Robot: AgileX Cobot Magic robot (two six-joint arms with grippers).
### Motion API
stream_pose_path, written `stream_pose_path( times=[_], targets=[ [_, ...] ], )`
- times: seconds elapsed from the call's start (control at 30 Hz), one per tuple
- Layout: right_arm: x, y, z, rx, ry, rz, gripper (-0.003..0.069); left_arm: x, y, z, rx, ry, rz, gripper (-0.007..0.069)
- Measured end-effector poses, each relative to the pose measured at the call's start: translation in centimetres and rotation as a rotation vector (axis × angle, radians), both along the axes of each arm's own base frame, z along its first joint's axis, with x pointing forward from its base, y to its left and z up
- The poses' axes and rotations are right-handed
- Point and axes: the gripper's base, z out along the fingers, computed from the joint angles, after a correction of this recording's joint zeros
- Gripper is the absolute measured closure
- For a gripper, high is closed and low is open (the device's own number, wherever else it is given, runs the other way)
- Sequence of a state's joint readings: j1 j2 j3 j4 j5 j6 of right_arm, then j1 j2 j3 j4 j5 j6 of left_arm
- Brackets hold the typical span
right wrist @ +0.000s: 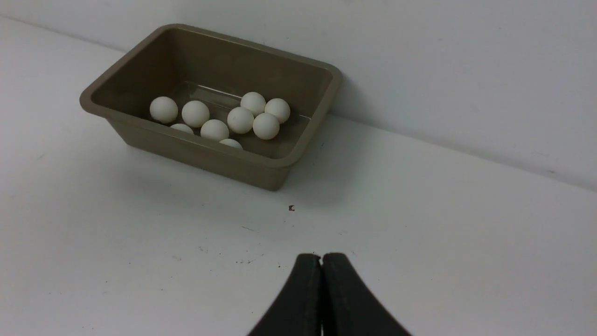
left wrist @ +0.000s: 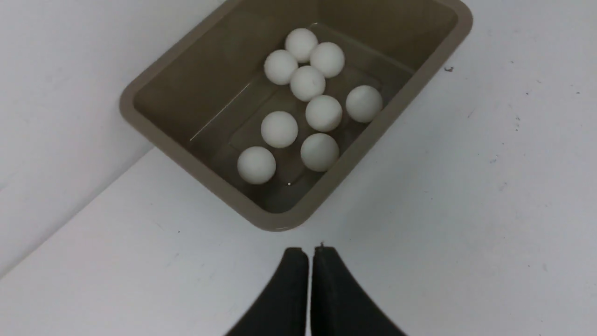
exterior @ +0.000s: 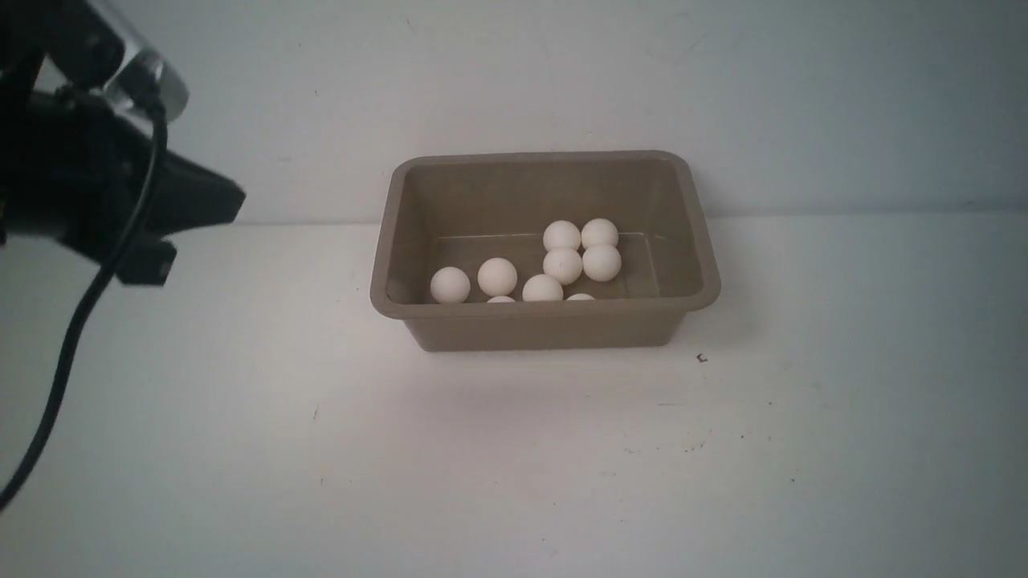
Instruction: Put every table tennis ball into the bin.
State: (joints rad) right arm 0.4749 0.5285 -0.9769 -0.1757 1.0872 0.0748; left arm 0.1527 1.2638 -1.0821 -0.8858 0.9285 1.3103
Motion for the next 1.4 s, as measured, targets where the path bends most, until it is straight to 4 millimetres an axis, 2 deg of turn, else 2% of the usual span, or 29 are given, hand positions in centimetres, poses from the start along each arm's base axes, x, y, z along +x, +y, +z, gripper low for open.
stream_pose_path(
  times=[0.03,0.13,0.37,0.43,0.6,0.77,1.07,1.4],
  targets=[
    [0.2,0.1,-0.3,-0.013,0.002,0.005,0.0676,-1.3,0.2,-0.9,-0.025,-0.038,0.043,0.0629],
    [0.8,0.4,-1.9,-0.054,0.020,0.021,0.0676,-3.5,0.1,-2.2,-0.084,-0.092,0.095,0.0629],
    [2.5,1.4,-5.4,-0.080,-0.011,0.052,0.0676,-6.2,-0.3,-5.1,-0.114,-0.071,0.098,0.0629],
    [3.2,1.9,-6.7,-0.076,-0.071,0.073,0.0676,-6.9,-0.4,-5.9,-0.123,-0.068,0.107,0.0629],
    [4.3,2.8,-9.3,-0.038,-0.206,0.115,0.0676,-8.0,-0.6,-6.5,-0.151,-0.086,0.132,0.0629],
    [4.5,3.2,-12.0,-0.016,-0.243,0.136,0.0676,-8.9,-0.6,-6.1,-0.141,-0.141,0.159,0.0629],
    [4.7,2.9,-12.1,-0.093,-0.290,0.125,0.0676,-10.3,-1.0,-4.9,-0.134,-0.215,0.144,0.0629],
    [4.7,2.8,-12.0,-0.164,-0.325,0.135,0.0676,-11.0,-1.6,-4.7,-0.167,-0.195,0.089,0.0629]
  ],
)
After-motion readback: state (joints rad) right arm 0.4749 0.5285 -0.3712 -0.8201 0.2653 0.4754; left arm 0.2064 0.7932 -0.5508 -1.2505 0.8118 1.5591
